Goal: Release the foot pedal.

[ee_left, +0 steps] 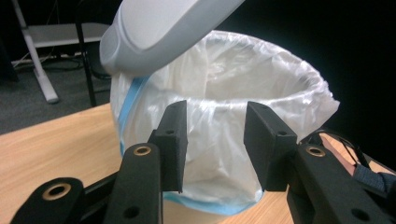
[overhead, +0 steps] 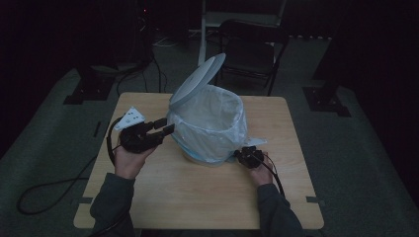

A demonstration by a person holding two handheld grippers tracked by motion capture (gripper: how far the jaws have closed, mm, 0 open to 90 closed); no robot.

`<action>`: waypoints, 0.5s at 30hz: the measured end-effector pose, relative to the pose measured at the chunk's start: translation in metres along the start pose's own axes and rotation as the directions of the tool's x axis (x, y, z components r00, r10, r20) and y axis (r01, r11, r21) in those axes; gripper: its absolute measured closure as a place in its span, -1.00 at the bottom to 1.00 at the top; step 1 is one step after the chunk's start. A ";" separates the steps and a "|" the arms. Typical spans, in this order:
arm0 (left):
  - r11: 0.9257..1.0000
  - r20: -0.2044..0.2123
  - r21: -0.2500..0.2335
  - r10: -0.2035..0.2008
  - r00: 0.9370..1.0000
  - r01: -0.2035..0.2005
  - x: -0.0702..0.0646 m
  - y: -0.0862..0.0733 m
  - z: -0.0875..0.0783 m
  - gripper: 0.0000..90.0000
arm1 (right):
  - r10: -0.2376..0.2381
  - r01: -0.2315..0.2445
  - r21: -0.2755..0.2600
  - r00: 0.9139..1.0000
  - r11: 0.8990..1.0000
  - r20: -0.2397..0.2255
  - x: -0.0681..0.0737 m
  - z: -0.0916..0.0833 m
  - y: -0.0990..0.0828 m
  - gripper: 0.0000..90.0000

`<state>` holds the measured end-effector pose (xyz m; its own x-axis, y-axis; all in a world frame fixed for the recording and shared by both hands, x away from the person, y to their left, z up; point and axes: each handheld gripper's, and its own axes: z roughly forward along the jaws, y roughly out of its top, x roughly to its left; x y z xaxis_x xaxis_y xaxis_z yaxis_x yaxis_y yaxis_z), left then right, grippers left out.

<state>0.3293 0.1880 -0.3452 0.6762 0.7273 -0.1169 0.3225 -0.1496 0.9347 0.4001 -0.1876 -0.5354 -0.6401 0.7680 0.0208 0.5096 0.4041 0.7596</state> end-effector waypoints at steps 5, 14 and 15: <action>1.000 -0.006 0.012 -0.014 1.000 0.014 0.004 -0.006 -0.002 0.34 | -0.003 0.003 0.000 1.000 1.000 0.005 0.001 0.000 0.000 1.00; 1.000 -0.022 0.013 -0.027 0.999 0.027 0.009 -0.009 -0.005 0.34 | -0.001 0.001 0.003 1.000 1.000 0.008 0.002 0.000 0.000 1.00; 1.000 -0.023 0.014 -0.027 0.999 0.028 0.009 -0.010 -0.005 0.34 | -0.002 0.002 0.003 1.000 1.000 0.008 0.002 -0.001 0.000 1.00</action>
<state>0.3291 0.1994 -0.3537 0.6515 0.7466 -0.1344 0.3505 -0.1391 0.9262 0.3986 -0.1861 -0.5346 -0.6365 0.7712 0.0138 0.5097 0.4070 0.7580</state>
